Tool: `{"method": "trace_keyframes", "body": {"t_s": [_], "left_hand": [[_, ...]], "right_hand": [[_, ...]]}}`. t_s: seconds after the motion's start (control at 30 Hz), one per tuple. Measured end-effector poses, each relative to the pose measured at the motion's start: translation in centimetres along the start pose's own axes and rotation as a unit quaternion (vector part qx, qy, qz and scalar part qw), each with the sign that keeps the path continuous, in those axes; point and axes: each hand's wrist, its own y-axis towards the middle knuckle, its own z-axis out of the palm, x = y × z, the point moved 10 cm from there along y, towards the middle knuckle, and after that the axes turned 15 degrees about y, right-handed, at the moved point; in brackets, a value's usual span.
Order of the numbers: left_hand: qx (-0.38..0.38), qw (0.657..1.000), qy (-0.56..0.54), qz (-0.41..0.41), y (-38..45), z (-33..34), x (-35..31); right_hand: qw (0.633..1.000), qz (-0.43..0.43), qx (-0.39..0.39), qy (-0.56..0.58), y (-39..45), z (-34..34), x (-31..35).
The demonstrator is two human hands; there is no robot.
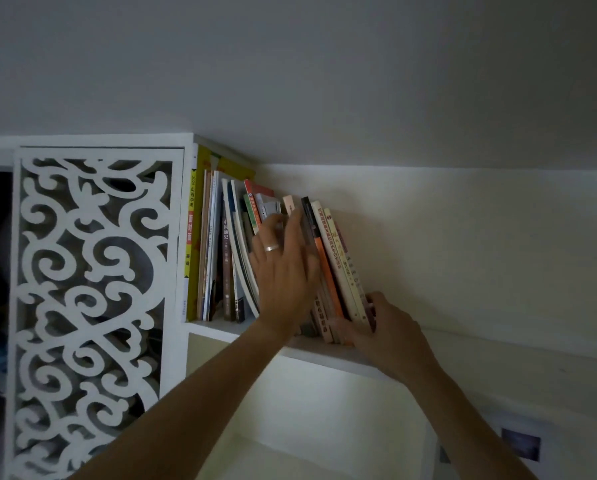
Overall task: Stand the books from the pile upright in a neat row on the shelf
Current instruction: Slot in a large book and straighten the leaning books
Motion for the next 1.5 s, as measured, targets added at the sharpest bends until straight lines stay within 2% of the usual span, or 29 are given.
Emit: {"method": "trace_keyframes", "body": {"t_s": [0.13,0.3,0.43,0.5,0.63,0.73,0.83,0.9,0.97,1.07,1.13,1.3,1.4,1.5], "left_hand": [[0.015,0.998,0.055,0.011,0.6,0.5,0.0],[0.022,0.995,0.092,0.024,0.5,0.7,-0.4],[0.019,0.975,0.212,0.062,0.7,1.1,-1.8],[0.025,0.969,0.237,0.059,0.9,1.2,-2.8],[-0.011,0.988,0.152,0.026,0.4,-0.3,-5.2],[-0.036,0.999,-0.019,0.02,-0.5,-1.3,-5.8],[-0.048,0.987,-0.126,-0.09,-1.2,-1.7,-3.5],[-0.019,0.973,-0.155,-0.171,-2.1,-1.0,-2.0],[0.029,0.964,-0.172,-0.2,-3.0,-0.2,-1.3],[0.117,0.969,-0.14,-0.167,-2.9,0.7,-1.1],[0.132,0.968,-0.145,-0.155,-2.6,-0.1,-1.3],[0.048,0.961,-0.251,-0.101,-2.2,-4.8,-3.2],[0.012,0.959,-0.276,-0.059,-2.1,-7.0,-4.4],[-0.023,0.959,-0.281,-0.016,-2.0,-9.1,-5.7]], "right_hand": [[0.994,-0.015,-0.063,-0.088,1.1,-0.4,0.2],[0.989,-0.027,-0.105,-0.101,0.9,-0.5,0.3],[0.986,-0.034,-0.124,-0.109,0.8,-0.5,0.1],[0.985,-0.031,-0.127,-0.111,0.7,-0.4,0.0],[0.987,-0.033,-0.12,-0.104,0.2,-0.5,0.4],[0.987,-0.04,-0.118,-0.101,0.1,-0.4,0.3],[0.987,-0.049,-0.118,-0.097,0.2,-0.3,0.2],[0.988,-0.047,-0.116,-0.093,0.3,-0.2,0.0],[0.987,-0.05,-0.121,-0.096,0.2,-0.2,-0.1],[0.984,-0.05,-0.126,-0.111,0.0,-0.2,-0.1],[0.986,-0.037,-0.12,-0.107,-0.1,-0.1,-0.2],[0.997,-0.005,-0.072,-0.036,0.1,0.8,-0.9],[0.998,0.012,-0.059,-0.016,0.1,0.7,-1.5],[0.997,-0.032,-0.069,0.001,0.0,0.2,-1.1]]}}
